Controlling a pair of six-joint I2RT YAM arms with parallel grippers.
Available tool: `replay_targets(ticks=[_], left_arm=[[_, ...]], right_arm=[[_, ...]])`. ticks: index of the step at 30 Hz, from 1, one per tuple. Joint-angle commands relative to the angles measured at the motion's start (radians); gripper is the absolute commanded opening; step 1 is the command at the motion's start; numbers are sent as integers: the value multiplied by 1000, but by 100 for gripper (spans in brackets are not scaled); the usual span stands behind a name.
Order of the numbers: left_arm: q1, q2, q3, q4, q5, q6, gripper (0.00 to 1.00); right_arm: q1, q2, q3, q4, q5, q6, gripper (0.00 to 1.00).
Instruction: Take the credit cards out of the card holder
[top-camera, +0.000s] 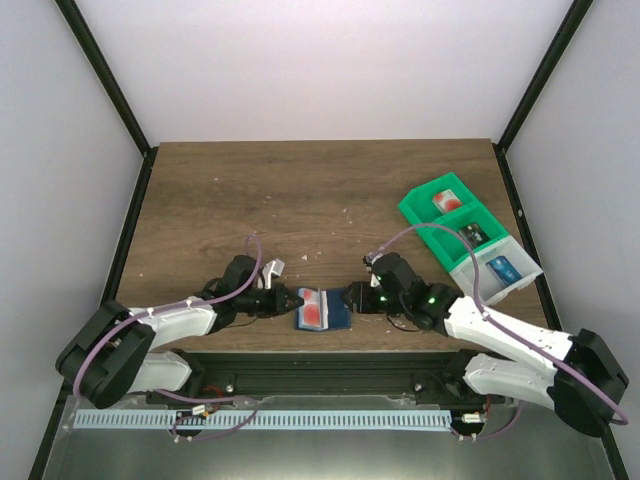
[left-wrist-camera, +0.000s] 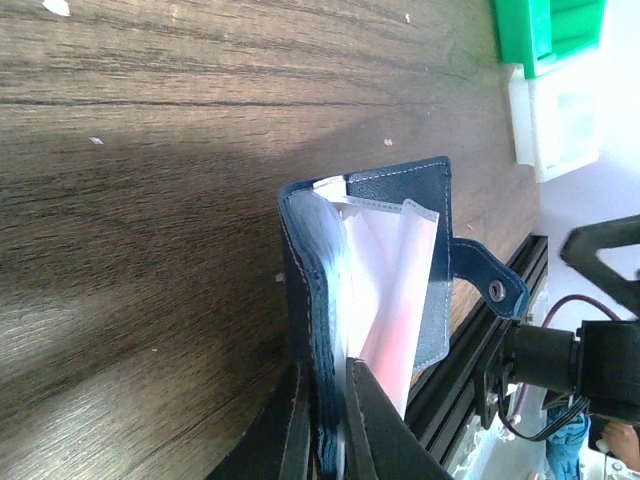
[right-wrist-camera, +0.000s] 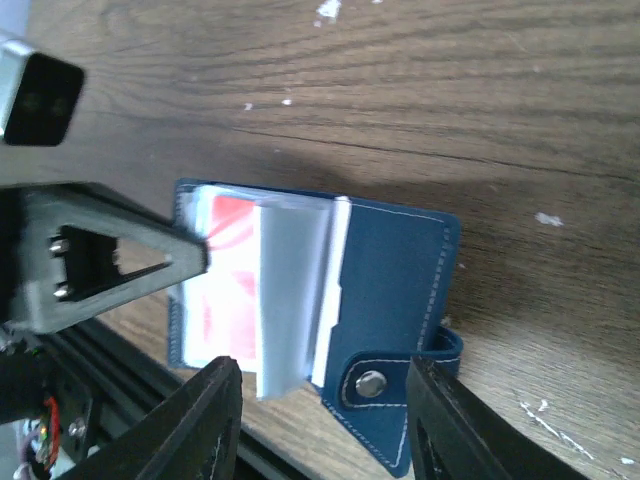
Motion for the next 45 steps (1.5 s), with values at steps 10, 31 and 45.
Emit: replay_targets(ticks=[10, 31, 45], left_arm=[[-17, 3, 31, 18, -6, -40, 0], [-30, 30, -9, 41, -35, -48, 0], [-30, 11, -18, -59, -108, 17, 9]], right_arm=[[129, 114, 137, 134, -166, 43, 31], [157, 404, 107, 247, -103, 58, 25], [148, 370, -8, 284, -11, 31, 16]])
